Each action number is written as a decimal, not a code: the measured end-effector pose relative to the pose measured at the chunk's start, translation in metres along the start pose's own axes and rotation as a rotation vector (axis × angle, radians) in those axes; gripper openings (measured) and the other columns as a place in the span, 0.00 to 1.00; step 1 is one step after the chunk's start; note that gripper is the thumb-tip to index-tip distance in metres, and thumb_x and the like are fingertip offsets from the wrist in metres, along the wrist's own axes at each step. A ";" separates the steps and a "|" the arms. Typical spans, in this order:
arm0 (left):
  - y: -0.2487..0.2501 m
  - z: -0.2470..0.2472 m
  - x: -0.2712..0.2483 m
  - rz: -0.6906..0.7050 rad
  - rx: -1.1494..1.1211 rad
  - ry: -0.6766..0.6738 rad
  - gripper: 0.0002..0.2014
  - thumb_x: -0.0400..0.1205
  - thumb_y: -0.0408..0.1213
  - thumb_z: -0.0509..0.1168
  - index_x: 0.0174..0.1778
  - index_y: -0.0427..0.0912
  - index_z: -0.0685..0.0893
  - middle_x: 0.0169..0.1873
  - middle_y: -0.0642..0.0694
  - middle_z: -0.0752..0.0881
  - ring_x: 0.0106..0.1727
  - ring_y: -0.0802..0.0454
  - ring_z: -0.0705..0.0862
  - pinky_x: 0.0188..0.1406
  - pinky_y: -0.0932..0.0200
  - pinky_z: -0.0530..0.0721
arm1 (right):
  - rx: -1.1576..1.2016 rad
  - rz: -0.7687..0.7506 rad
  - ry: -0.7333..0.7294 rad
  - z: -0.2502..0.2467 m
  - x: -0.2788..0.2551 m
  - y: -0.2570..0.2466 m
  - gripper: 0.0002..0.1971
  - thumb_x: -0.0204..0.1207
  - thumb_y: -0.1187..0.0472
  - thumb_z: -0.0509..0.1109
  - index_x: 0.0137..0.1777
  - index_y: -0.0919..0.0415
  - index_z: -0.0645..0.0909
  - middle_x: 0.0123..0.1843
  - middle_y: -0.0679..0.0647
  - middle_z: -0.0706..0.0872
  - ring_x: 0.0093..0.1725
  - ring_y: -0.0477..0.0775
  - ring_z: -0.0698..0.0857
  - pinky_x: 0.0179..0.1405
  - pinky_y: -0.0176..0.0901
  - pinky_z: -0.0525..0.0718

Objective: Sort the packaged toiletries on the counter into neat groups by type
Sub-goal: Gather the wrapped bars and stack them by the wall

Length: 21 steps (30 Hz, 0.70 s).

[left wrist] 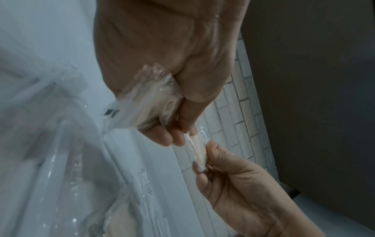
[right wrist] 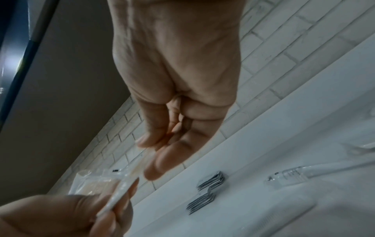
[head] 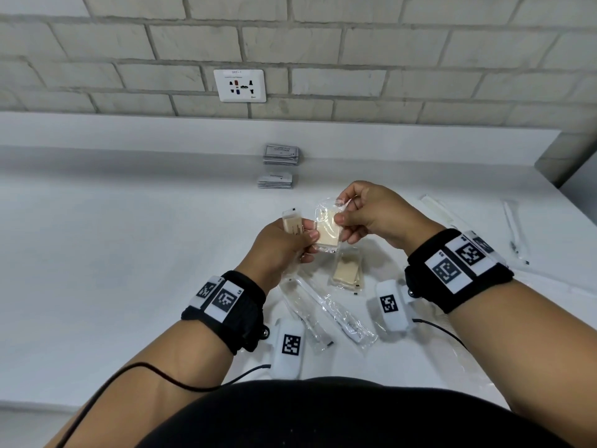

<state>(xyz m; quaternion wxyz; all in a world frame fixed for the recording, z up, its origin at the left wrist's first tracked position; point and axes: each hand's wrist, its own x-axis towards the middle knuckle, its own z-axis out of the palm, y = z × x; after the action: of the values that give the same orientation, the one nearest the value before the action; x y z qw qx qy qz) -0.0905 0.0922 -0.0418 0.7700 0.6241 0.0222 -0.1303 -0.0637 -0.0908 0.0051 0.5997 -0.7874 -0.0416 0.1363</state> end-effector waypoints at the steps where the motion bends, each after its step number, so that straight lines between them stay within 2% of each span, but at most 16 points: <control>1: 0.000 0.000 0.000 0.003 -0.005 0.008 0.05 0.80 0.22 0.65 0.46 0.35 0.80 0.32 0.41 0.80 0.28 0.52 0.81 0.30 0.61 0.82 | 0.006 -0.005 -0.034 -0.001 0.000 0.001 0.16 0.72 0.77 0.73 0.55 0.64 0.76 0.31 0.58 0.81 0.27 0.57 0.86 0.24 0.43 0.85; 3: 0.000 0.000 0.000 0.004 -0.003 0.003 0.05 0.80 0.22 0.65 0.46 0.35 0.80 0.33 0.41 0.80 0.28 0.53 0.82 0.30 0.60 0.83 | 0.017 -0.019 -0.075 -0.003 0.000 0.002 0.22 0.70 0.80 0.73 0.60 0.62 0.77 0.33 0.58 0.80 0.28 0.55 0.86 0.25 0.40 0.85; 5: 0.002 -0.001 0.001 0.004 0.007 -0.009 0.05 0.80 0.22 0.66 0.45 0.36 0.81 0.33 0.42 0.81 0.28 0.53 0.82 0.31 0.60 0.83 | 0.042 -0.033 -0.075 -0.004 0.001 0.002 0.22 0.70 0.81 0.72 0.60 0.59 0.79 0.35 0.57 0.80 0.28 0.54 0.85 0.26 0.39 0.85; 11: 0.005 -0.003 0.003 -0.017 0.049 -0.022 0.06 0.79 0.23 0.68 0.47 0.36 0.82 0.31 0.45 0.82 0.29 0.52 0.82 0.33 0.59 0.84 | 0.055 -0.017 -0.045 -0.003 0.002 0.008 0.14 0.75 0.77 0.70 0.55 0.61 0.81 0.32 0.56 0.79 0.29 0.56 0.85 0.24 0.41 0.84; 14: 0.003 -0.006 0.003 -0.101 -0.044 -0.052 0.07 0.82 0.27 0.65 0.55 0.36 0.79 0.37 0.41 0.83 0.34 0.48 0.82 0.37 0.55 0.83 | -0.014 0.067 -0.008 -0.010 0.005 0.014 0.13 0.73 0.77 0.71 0.53 0.63 0.78 0.29 0.59 0.82 0.26 0.57 0.85 0.24 0.42 0.84; 17: 0.000 -0.017 0.006 -0.208 -0.249 -0.095 0.15 0.80 0.25 0.59 0.63 0.35 0.74 0.48 0.34 0.86 0.46 0.37 0.85 0.52 0.40 0.85 | -0.127 0.240 -0.039 -0.013 0.005 0.025 0.13 0.73 0.79 0.70 0.51 0.65 0.76 0.28 0.65 0.84 0.23 0.56 0.85 0.23 0.42 0.85; 19: -0.002 -0.024 0.006 -0.226 -0.334 -0.147 0.20 0.75 0.21 0.61 0.63 0.35 0.74 0.56 0.32 0.86 0.53 0.34 0.85 0.56 0.32 0.83 | -0.262 0.338 -0.044 -0.010 0.006 0.038 0.12 0.72 0.79 0.70 0.49 0.64 0.76 0.24 0.62 0.85 0.21 0.56 0.85 0.22 0.43 0.85; 21: -0.002 -0.027 0.003 -0.206 -0.349 -0.192 0.19 0.76 0.20 0.64 0.63 0.33 0.75 0.58 0.31 0.86 0.55 0.32 0.85 0.55 0.32 0.84 | -0.486 0.362 -0.027 -0.006 0.005 0.046 0.11 0.71 0.75 0.73 0.48 0.62 0.77 0.23 0.57 0.85 0.20 0.54 0.83 0.24 0.44 0.84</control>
<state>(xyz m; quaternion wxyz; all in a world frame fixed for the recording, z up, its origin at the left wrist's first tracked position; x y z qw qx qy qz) -0.0843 0.1172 -0.0503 0.8475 0.4607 0.0347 -0.2613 -0.0615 -0.1077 -0.0383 0.3593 -0.9005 0.0600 0.2374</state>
